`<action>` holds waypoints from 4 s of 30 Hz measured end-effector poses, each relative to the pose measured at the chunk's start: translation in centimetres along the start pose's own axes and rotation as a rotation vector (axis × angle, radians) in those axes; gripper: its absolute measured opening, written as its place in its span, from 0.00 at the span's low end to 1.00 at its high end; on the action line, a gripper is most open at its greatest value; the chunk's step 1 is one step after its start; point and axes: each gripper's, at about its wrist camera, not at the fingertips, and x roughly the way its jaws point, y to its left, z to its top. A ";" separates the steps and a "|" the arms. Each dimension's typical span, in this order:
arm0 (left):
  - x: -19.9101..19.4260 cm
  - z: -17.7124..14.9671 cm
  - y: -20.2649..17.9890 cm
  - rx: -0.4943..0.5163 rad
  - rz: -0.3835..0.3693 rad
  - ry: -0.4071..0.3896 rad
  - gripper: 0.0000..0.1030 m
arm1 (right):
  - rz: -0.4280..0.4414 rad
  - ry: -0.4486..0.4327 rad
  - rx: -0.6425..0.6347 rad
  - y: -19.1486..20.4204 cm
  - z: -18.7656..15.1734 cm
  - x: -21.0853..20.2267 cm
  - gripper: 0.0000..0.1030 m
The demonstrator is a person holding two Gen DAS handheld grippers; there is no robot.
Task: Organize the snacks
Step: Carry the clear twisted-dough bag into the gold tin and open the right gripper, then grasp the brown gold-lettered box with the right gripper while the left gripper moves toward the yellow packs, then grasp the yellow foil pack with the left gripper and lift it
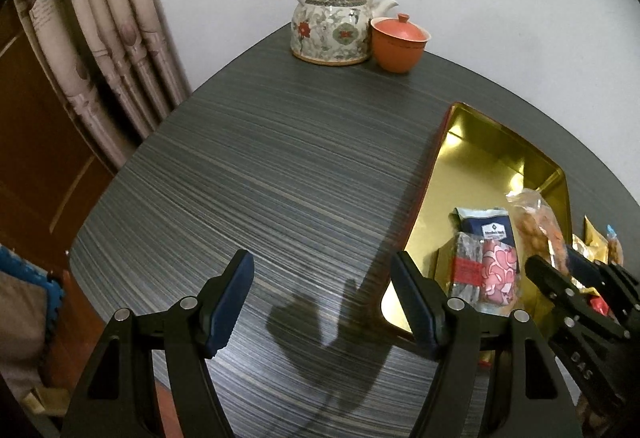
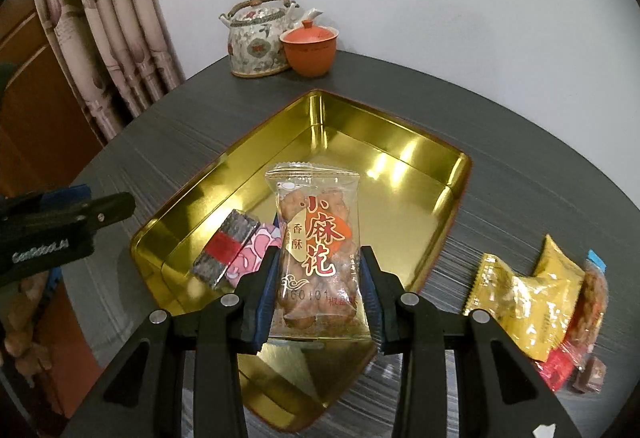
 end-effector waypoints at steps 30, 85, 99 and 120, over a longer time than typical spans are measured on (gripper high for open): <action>-0.2 -0.3 -1.6 0.068 0.002 -0.011 0.69 | 0.032 -0.007 0.008 -0.3 -0.6 -0.5 0.53; -3.0 -2.6 -11.7 0.373 -0.032 -0.081 0.70 | -0.305 0.002 0.390 -26.5 -14.4 -6.2 0.41; -2.9 -3.5 -23.9 0.617 -0.215 -0.093 0.76 | -0.343 -0.022 0.405 -30.4 -17.4 -8.2 0.41; 3.3 -5.3 -34.1 1.052 -0.392 0.123 0.92 | -0.362 -0.050 0.393 -29.9 -17.5 -7.2 0.44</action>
